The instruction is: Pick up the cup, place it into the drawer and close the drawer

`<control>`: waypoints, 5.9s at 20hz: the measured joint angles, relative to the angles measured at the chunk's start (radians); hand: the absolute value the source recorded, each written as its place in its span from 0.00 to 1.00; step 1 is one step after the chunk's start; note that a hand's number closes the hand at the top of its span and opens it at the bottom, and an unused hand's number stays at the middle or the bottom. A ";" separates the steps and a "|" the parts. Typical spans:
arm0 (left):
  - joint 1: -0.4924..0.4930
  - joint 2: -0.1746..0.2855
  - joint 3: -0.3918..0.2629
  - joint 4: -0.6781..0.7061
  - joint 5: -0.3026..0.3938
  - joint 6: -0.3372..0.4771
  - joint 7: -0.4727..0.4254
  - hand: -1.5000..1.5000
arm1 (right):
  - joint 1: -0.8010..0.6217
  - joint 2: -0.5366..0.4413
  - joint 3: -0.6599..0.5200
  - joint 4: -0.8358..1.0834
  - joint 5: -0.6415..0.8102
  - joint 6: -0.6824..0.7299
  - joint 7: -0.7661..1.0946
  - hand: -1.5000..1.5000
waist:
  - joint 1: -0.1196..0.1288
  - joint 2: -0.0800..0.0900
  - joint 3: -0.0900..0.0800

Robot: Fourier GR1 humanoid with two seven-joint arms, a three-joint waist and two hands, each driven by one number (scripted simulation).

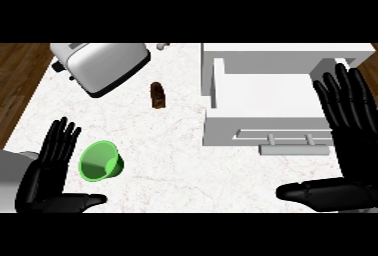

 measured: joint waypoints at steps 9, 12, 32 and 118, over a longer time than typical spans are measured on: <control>-0.047 0.022 0.035 0.202 -0.033 -0.029 -0.120 0.00 | 0.022 0.002 0.000 -0.034 -0.007 0.007 0.017 0.00 | 0.000 0.000 0.000; -0.055 0.030 0.042 0.284 -0.045 -0.044 -0.173 0.00 | 0.009 0.007 0.008 -0.032 0.001 0.001 0.026 0.00 | 0.000 0.000 0.000; -0.230 0.081 0.084 0.766 -0.097 -0.045 -0.471 0.00 | 0.019 0.008 -0.001 -0.028 -0.016 0.029 0.013 0.00 | -0.002 0.000 0.000; -0.841 -0.087 -0.200 0.277 0.044 0.392 0.063 1.00 | 0.024 -0.012 -0.046 -0.030 -0.037 0.055 0.034 0.00 | -0.007 0.000 0.001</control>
